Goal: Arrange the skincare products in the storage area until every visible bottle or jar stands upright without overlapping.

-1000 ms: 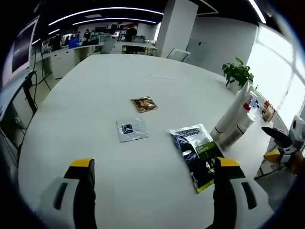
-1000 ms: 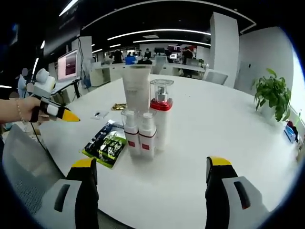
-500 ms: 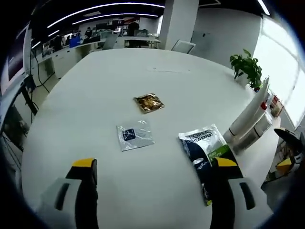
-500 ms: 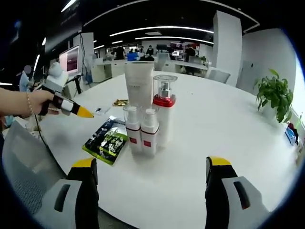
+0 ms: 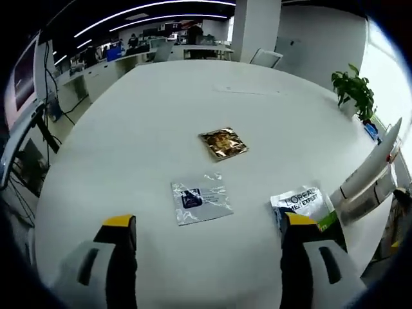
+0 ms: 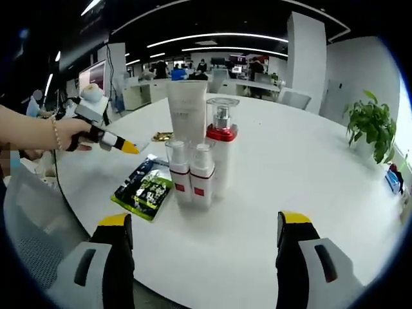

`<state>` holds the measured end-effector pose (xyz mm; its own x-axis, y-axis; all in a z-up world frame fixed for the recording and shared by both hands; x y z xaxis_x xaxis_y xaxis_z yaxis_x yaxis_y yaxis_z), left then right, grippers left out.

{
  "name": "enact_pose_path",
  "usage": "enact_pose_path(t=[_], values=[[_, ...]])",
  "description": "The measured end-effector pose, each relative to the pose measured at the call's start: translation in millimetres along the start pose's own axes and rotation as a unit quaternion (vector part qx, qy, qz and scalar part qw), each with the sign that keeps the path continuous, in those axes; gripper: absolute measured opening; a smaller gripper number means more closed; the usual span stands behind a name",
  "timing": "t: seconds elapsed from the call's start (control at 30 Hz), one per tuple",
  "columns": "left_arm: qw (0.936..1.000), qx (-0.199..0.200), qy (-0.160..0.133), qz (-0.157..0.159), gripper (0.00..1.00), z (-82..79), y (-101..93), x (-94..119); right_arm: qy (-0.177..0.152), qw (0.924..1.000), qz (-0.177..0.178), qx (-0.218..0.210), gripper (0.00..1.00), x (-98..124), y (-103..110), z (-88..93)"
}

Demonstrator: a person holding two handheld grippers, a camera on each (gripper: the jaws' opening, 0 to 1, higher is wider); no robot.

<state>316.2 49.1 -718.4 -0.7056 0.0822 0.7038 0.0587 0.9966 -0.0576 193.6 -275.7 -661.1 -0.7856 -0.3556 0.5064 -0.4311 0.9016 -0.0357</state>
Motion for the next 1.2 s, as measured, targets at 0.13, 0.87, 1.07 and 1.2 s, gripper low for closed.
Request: enact_pose_path(t=[0.13, 0.87, 1.07, 1.2], values=[[0.9998, -0.016, 0.005, -0.010, 0.84, -2.2, -0.9, -8, 0.000, 1.0000, 0.002, -0.001, 0.92, 0, -1, -0.3], [0.9991, -0.019, 0.011, -0.035, 0.64, -6.1, 1.7, -33, 0.013, 0.9999, -0.006, 0.003, 0.89, -4, 2, 3.4], [0.9992, -0.025, 0.009, -0.031, 0.43, -7.5, 4.4, -34, 0.010, 0.9999, -0.002, 0.001, 0.89, -4, 1, 2.8], [0.9993, -0.027, 0.005, -0.027, 0.36, -6.4, 6.3, -32, 0.009, 1.0000, 0.000, 0.002, 0.89, -3, 0, 1.7]])
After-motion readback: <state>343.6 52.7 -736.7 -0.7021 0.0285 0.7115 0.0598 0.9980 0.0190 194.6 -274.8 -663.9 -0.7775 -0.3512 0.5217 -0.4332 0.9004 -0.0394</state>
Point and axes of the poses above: the point that each gripper's makers call its tool centre point, and the gripper's own axes: x roughly backward along the fingers, y roughly to its left, z roughly out of its underside, the point moved 4 cm from there along x, roughly backward along the fingers, and after that the axes turned 4 degrees about -y, right-handed, at the moved point
